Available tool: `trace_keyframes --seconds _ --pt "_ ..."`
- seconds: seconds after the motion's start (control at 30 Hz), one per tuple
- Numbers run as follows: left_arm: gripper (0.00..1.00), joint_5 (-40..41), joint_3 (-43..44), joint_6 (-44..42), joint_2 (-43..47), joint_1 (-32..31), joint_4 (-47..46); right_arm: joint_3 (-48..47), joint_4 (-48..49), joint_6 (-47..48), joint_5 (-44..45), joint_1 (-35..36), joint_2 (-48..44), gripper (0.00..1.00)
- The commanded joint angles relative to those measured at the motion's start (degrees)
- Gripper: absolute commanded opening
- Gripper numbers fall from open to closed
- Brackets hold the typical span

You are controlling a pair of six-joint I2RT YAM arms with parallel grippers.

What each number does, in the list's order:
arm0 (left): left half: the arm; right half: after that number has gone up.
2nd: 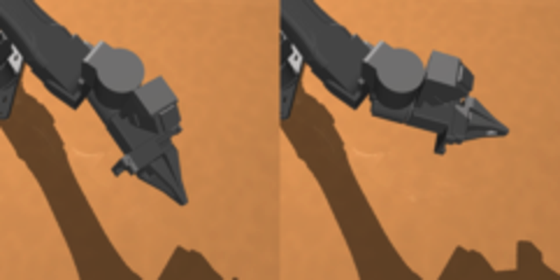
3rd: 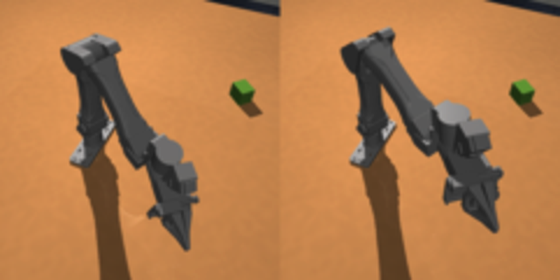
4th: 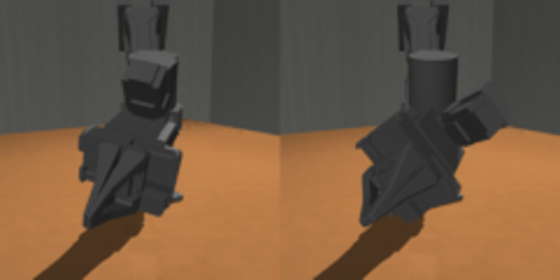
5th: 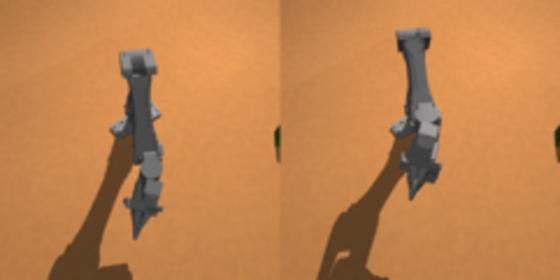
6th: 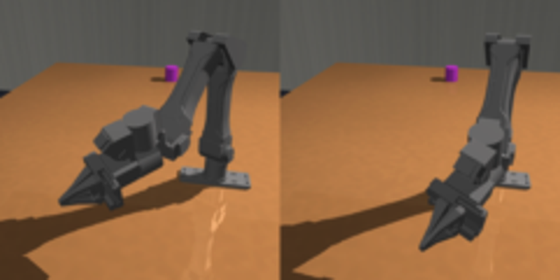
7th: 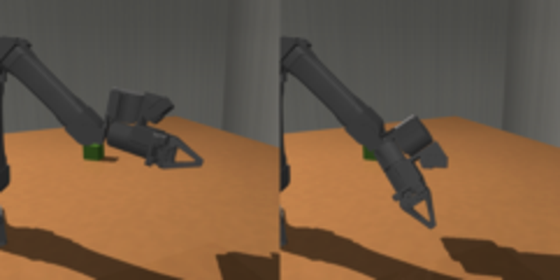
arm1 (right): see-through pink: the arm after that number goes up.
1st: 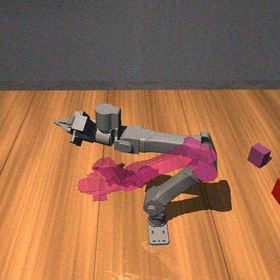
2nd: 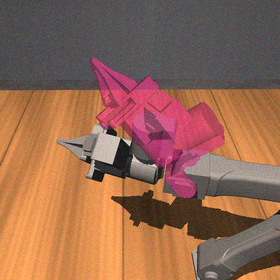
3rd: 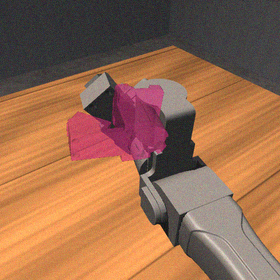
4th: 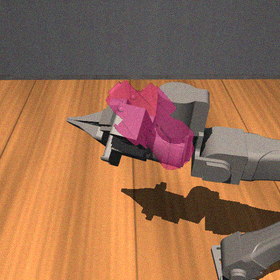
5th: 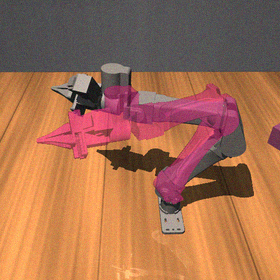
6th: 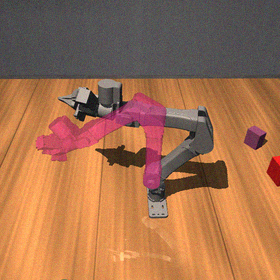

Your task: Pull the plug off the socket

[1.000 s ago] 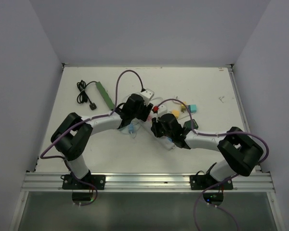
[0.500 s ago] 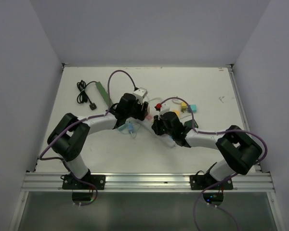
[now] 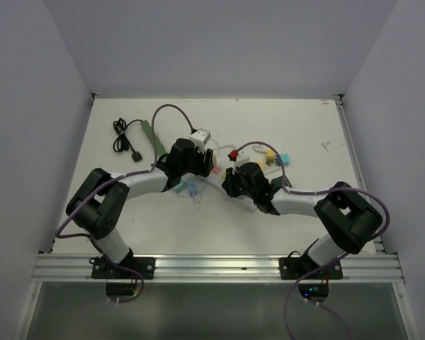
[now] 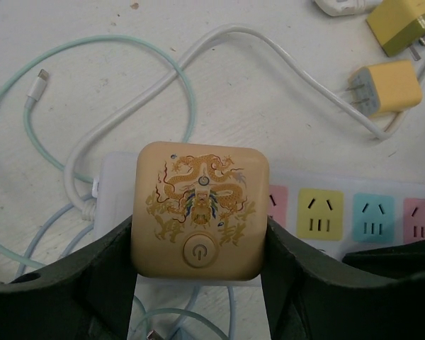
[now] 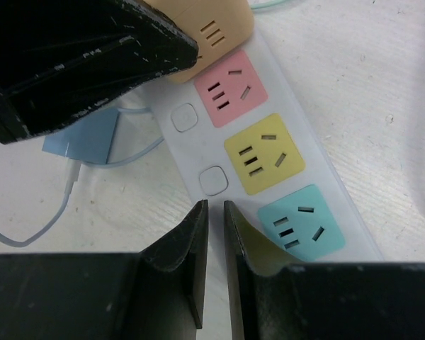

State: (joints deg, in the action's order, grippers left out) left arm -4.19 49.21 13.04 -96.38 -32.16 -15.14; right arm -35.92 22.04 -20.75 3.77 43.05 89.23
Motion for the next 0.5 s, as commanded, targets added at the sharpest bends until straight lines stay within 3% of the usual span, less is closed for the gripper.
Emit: trace_keyframes --seconds 0.0,0.17,0.33,0.47 --pt "0.0 14.27 2.89 -0.99 3.22 -3.59 -2.29 1.82 -10.35 -1.13 -2.01 -1.55 3.49 0.19" --pt "0.0 21.66 8.17 -4.07 0.33 -7.03 4.4 1.82 -10.7 -2.8 -3.59 -3.76 5.51 0.18" --pt "0.0 25.01 17.4 -6.0 -5.3 -8.35 18.01 0.68 -11.05 -3.15 -7.11 -5.17 8.06 0.19" --pt "0.0 26.51 19.87 -4.87 -7.07 -8.88 21.38 0.5 -10.97 -2.98 -7.73 -5.25 8.42 0.19"
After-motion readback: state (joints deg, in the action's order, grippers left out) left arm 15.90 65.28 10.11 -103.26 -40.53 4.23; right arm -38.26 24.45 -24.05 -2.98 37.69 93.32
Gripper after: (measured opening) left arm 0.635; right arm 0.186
